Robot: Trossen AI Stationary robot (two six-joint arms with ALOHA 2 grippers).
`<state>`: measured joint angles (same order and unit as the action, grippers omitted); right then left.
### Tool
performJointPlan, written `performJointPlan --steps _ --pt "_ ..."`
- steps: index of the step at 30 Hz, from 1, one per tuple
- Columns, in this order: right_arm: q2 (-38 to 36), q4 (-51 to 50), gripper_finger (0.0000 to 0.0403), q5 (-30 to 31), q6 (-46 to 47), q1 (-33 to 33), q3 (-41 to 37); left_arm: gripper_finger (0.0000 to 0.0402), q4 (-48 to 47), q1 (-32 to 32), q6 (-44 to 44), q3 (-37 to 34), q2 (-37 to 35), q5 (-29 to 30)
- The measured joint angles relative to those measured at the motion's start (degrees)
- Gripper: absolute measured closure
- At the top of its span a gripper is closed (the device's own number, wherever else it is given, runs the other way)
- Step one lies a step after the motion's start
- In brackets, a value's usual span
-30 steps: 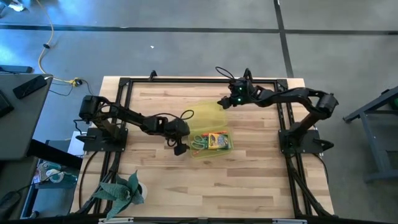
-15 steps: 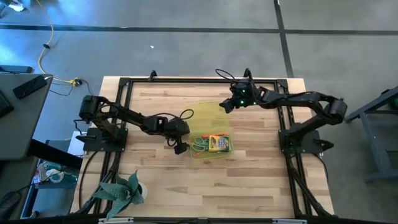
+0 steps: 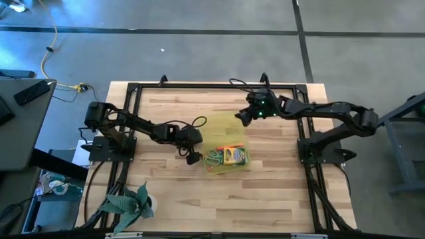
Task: Pack school essentials
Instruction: Close the yellow storage box
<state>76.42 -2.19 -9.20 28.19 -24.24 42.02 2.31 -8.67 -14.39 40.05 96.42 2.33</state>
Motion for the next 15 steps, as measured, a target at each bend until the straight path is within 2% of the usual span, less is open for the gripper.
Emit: performJointPlan --steps 15 --pt "-6.3 -6.4 0.0217 4.1 -1.2 5.7 0.0 0.0002 -1.2 0.0 1.0 0.0 0.0 1.8"
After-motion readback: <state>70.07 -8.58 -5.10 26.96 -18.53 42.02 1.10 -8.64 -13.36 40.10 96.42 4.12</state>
